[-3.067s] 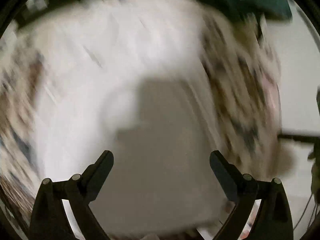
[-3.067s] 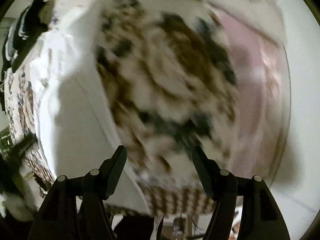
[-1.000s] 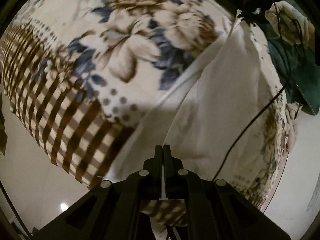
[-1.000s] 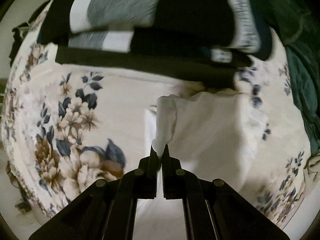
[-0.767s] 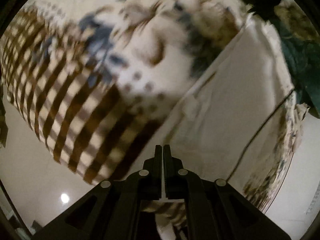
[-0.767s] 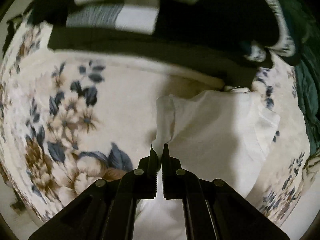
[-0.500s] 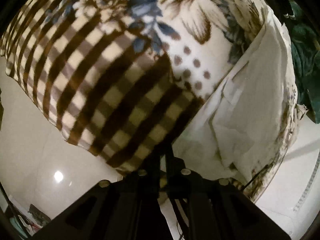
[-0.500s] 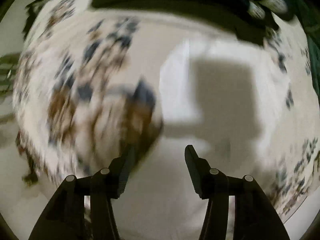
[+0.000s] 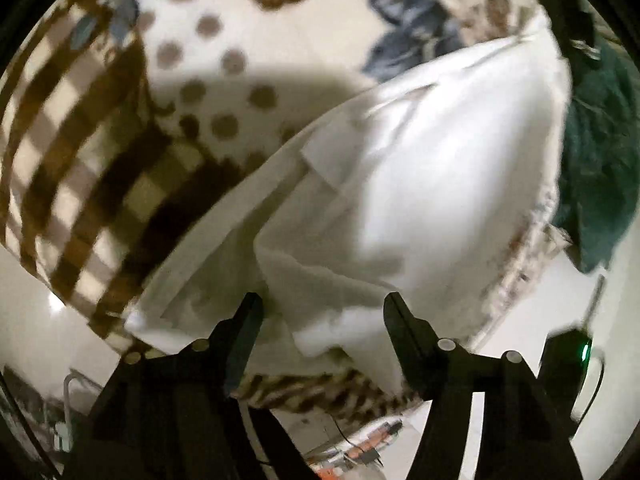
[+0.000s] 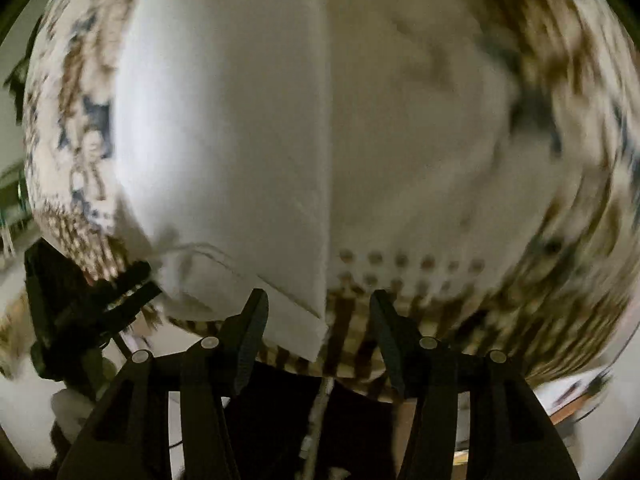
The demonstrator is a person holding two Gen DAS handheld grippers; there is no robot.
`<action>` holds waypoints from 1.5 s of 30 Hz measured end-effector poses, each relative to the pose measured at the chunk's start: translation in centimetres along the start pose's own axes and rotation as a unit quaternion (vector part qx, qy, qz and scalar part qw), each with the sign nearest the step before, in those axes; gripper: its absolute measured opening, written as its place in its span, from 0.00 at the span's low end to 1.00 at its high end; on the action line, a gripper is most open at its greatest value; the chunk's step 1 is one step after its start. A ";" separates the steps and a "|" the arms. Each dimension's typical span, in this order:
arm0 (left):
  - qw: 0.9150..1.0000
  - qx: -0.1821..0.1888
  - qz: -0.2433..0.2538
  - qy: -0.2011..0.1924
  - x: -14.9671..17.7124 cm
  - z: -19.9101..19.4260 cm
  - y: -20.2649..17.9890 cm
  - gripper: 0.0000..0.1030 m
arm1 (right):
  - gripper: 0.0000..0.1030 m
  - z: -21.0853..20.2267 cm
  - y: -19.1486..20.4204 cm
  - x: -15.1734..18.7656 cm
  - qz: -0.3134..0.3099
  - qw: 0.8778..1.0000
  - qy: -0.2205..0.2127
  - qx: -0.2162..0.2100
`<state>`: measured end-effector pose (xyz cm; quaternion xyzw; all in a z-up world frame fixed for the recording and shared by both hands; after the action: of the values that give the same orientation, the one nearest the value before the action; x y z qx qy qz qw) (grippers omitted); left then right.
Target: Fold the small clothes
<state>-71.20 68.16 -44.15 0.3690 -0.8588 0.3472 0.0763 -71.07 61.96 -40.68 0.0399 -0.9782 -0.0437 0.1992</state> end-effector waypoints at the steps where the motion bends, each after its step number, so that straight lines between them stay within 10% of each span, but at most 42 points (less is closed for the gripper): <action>1: 1.000 -0.011 0.008 -0.018 0.3 0.4 -0.2 0.23 | 0.53 1.2 -0.6 1.0 0.017 1.000 -0.005 -0.010; 2: 0.999 -0.024 0.018 -0.023 0.4 0.4 -0.4 0.04 | 0.53 1.8 -1.0 1.7 0.029 0.999 -0.008 -0.021; 14: 0.963 -0.189 0.187 -0.037 4.6 -10.9 6.6 0.02 | 0.53 3.5 -0.9 6.5 0.049 0.994 -0.036 -0.091; 16: 0.972 -0.165 0.166 -0.028 4.6 -13.6 9.7 0.02 | 0.53 4.1 -0.1 6.8 0.053 0.993 -0.038 -0.098; 20: 1.000 0.011 0.022 -0.007 4.4 -15.2 12.4 0.06 | 0.53 4.0 0.0 6.2 0.066 0.990 -0.055 -0.108; 24: 0.994 0.088 -0.062 -0.004 4.1 -15.2 14.5 0.55 | 0.53 3.7 -1.3 5.6 0.089 0.987 -0.059 -0.118; 28: 0.995 0.063 -0.071 -0.021 3.7 -15.5 16.7 0.50 | 0.53 3.5 -2.0 5.4 0.098 0.987 -0.061 -0.112; 29: 0.996 0.056 -0.067 -0.033 3.7 -15.7 16.8 0.24 | 0.53 3.5 -2.3 5.5 0.097 0.987 -0.061 -0.110; 31: 0.998 0.029 -0.050 -0.041 4.0 -16.1 17.1 0.05 | 0.53 3.4 -2.4 5.5 0.098 0.988 -0.063 -0.105; 41: 0.995 -0.036 0.047 -0.078 5.8 -26.3 22.0 0.03 | 0.53 4.0 -1.4 6.3 0.095 0.988 -0.059 -0.107; 45: 0.995 -0.041 0.060 -0.075 5.2 -24.5 20.3 0.03 | 0.53 4.7 -0.5 6.2 0.097 0.987 -0.048 -0.123</action>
<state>-91.91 91.01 -34.75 0.3386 -0.8960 0.2874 0.0060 -78.59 61.16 -42.65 -0.0818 -0.9731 -0.1461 0.1582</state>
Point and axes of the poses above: each gripper's, at about its wrist camera, not at the fingertips, and z roughly the way its jaws point, y to its left, x to its underside, the point moved 6 cm from there along z, roughly the way its jaws point, and after that the axes turned 8 degrees about x, right-handed, at the moved point
